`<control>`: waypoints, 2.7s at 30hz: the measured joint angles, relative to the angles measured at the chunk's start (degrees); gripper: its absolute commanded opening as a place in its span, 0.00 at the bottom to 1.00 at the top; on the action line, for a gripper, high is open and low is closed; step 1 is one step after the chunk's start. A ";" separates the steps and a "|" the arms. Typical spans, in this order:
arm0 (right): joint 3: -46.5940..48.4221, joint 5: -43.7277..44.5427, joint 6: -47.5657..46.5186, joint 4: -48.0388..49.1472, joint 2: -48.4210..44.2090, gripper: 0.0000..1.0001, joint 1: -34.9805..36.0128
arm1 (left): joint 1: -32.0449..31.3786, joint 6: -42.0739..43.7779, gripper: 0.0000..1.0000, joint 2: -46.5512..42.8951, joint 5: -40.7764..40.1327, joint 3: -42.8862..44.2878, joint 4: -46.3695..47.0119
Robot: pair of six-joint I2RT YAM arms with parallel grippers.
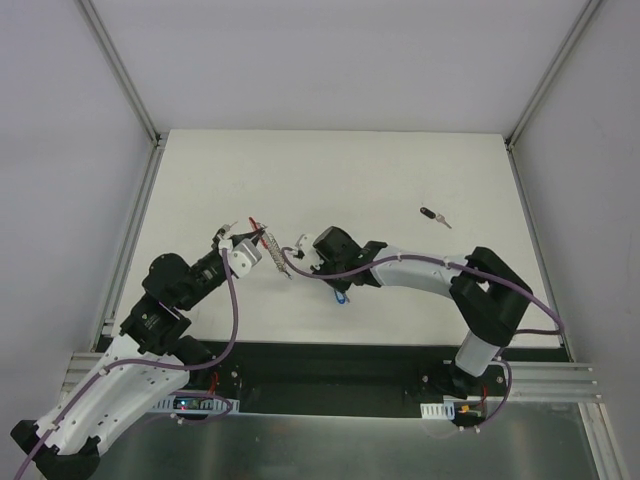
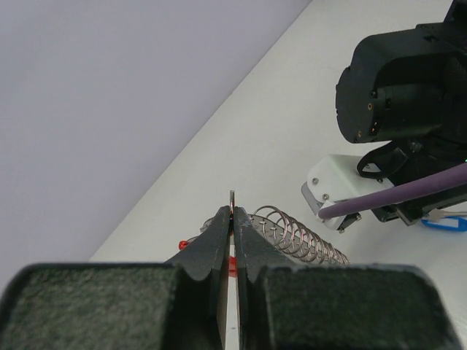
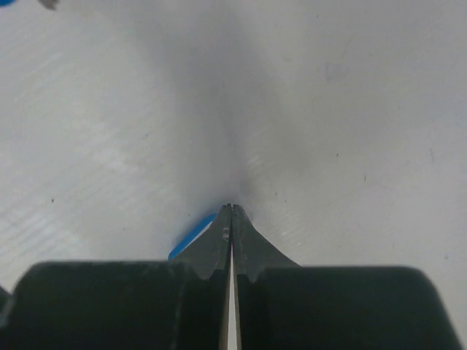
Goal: Put the keys on the keyring
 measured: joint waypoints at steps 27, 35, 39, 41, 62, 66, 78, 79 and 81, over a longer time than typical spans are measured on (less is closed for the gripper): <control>2.12 -3.06 6.82 9.79 -0.72 0.34 -2.32 | 1.81 -0.24 0.00 -0.59 1.01 -0.48 0.15; 1.22 -6.97 19.96 9.60 -2.60 0.34 -6.21 | 1.81 -0.42 0.00 0.17 1.40 -0.48 0.15; 0.98 -10.78 25.92 9.03 -1.88 0.34 -8.09 | 1.81 -0.46 0.00 0.31 1.42 -0.50 0.13; 1.05 -12.70 27.93 8.87 -0.83 0.34 -8.90 | 1.81 -0.46 0.00 0.31 1.44 -0.50 0.13; 3.41 -22.16 33.42 4.85 8.83 0.30 -12.04 | 1.81 -0.46 0.00 0.76 2.45 -0.50 0.13; 3.41 -22.99 33.70 5.40 9.05 0.29 -12.61 | 1.81 -0.46 0.00 1.14 2.47 -0.50 0.15; 3.43 -24.96 34.16 6.71 9.88 0.24 -13.07 | 1.81 -0.52 0.00 2.25 2.84 -0.59 0.13; 3.43 -25.07 34.18 6.78 9.92 0.24 -13.09 | 1.81 -0.52 0.00 2.25 2.86 -0.59 0.13; 3.43 -25.22 34.25 6.86 9.97 0.22 -13.11 | 1.81 -0.52 0.00 2.32 2.89 -0.59 0.13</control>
